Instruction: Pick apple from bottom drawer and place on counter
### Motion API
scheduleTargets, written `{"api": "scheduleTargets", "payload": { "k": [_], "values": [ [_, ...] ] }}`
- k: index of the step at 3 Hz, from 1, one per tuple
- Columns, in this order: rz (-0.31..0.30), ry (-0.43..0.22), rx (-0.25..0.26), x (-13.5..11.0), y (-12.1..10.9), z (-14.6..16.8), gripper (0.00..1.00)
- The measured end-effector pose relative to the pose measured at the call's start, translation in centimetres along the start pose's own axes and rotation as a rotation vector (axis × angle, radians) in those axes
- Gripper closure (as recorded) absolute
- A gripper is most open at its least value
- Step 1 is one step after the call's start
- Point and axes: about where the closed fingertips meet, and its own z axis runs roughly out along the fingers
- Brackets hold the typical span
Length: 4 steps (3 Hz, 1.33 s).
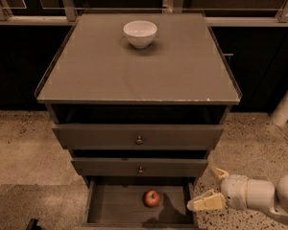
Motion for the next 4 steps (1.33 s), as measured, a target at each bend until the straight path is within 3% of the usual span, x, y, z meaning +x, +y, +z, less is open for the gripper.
{"api": "scheduleTargets", "payload": {
  "k": [1, 2, 3, 4],
  "values": [
    [0.013, -0.075, -0.136, 2.5, -2.7, 2.7, 0.0],
    [0.062, -0.107, -0.181, 4.5, -2.9, 4.4, 0.0],
    [0.063, -0.106, -0.181, 4.6, -2.8, 4.5, 0.0],
    [0.111, -0.082, -0.163, 6.3, -2.5, 5.6, 0.0]
  ]
}}
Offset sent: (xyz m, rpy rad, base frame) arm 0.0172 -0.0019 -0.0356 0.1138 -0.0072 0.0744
